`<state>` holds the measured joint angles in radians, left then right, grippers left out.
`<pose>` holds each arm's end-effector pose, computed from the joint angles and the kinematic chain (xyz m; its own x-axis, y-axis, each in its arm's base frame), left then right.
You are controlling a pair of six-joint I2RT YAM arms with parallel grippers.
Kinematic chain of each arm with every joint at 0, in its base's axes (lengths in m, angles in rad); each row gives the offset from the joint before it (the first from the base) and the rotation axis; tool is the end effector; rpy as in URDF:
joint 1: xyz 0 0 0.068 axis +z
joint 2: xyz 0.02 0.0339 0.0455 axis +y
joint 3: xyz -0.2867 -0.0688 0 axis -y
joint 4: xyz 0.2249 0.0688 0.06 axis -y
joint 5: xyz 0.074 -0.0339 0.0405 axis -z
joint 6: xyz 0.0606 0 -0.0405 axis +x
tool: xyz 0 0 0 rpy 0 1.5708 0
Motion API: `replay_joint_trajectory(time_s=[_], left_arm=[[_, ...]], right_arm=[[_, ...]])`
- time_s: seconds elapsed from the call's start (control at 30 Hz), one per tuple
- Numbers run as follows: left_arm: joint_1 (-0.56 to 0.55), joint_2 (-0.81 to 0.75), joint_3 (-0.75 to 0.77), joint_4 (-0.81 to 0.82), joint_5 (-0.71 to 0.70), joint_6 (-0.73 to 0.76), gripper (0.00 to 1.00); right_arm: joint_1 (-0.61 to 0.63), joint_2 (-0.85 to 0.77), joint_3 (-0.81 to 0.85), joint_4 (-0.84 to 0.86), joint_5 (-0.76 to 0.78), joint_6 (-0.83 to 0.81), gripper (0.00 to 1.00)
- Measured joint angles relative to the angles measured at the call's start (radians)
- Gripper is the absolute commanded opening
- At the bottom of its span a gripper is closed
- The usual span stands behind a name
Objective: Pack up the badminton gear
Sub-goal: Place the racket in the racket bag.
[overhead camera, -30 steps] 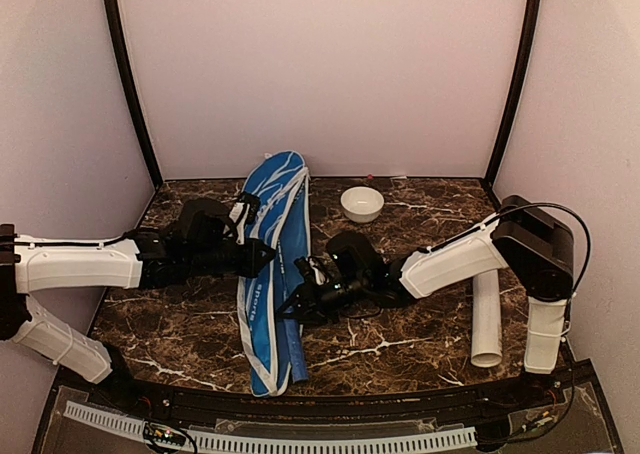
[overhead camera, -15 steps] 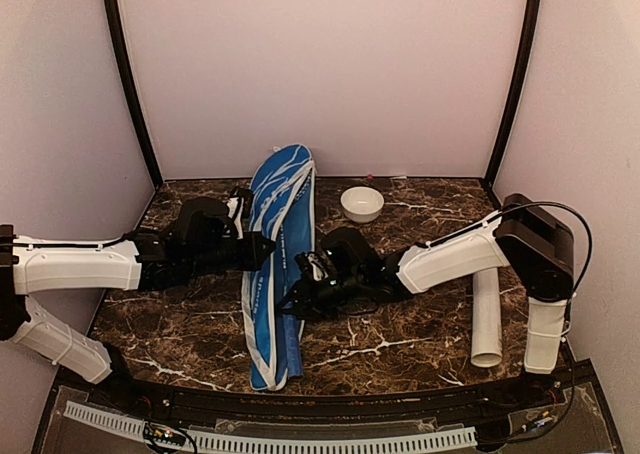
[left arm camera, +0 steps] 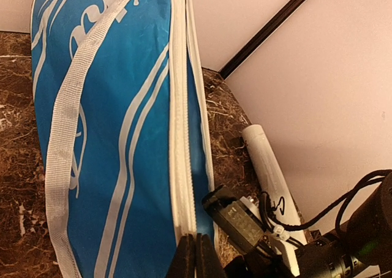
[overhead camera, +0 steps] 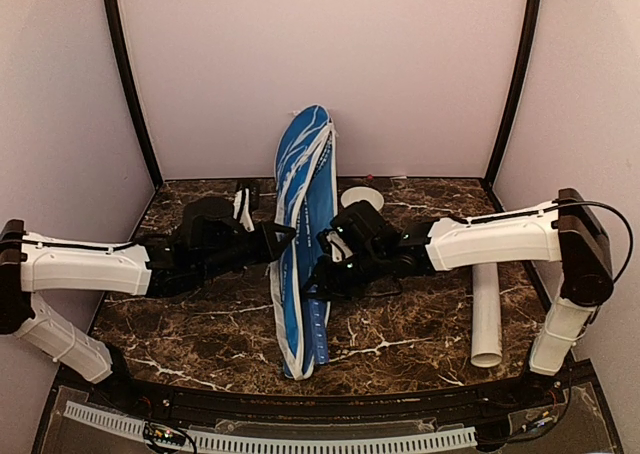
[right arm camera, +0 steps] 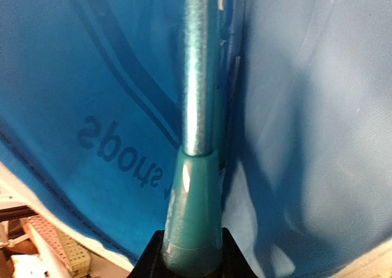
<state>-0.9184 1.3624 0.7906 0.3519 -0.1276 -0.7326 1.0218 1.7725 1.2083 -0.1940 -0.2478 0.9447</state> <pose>0.1962 -0.2442 0.2935 -0.5752 -0.3399 -0.7441 0.4413 0.6370 -0.6321 0.1939 0.3455 0.2335 -0.9557 -0.0569 -0.2888 -0.2483 0.6827 0.6872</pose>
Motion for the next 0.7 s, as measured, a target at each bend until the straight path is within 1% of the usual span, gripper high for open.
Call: replay_joint_trajectory(time_s=[0.1, 0.23, 0.33, 0.5, 0.57, 0.7], left_arm=[[-0.015, 0.026, 0.001, 0.051, -0.013, -0.030, 0.00], [-0.019, 0.072, 0.001, 0.096, -0.019, -0.066, 0.00], [-0.021, 0.077, -0.001, 0.097, -0.041, -0.078, 0.00], [-0.021, 0.077, -0.008, 0.080, -0.087, -0.087, 0.00], [-0.016, 0.077, -0.014, 0.073, -0.094, -0.092, 0.00], [0.005, 0.077, -0.024, 0.060, -0.085, -0.098, 0.00]], right_arm=[[0.000, -0.010, 0.001, -0.060, 0.056, -0.024, 0.00], [-0.001, -0.007, -0.012, -0.071, 0.081, -0.021, 0.01], [-0.002, 0.010, -0.013, -0.067, 0.092, -0.020, 0.05], [-0.003, 0.042, -0.013, -0.059, 0.112, -0.024, 0.08], [-0.003, 0.057, -0.013, -0.053, 0.118, -0.028, 0.13], [-0.003, 0.074, -0.013, -0.039, 0.120, -0.028, 0.30]])
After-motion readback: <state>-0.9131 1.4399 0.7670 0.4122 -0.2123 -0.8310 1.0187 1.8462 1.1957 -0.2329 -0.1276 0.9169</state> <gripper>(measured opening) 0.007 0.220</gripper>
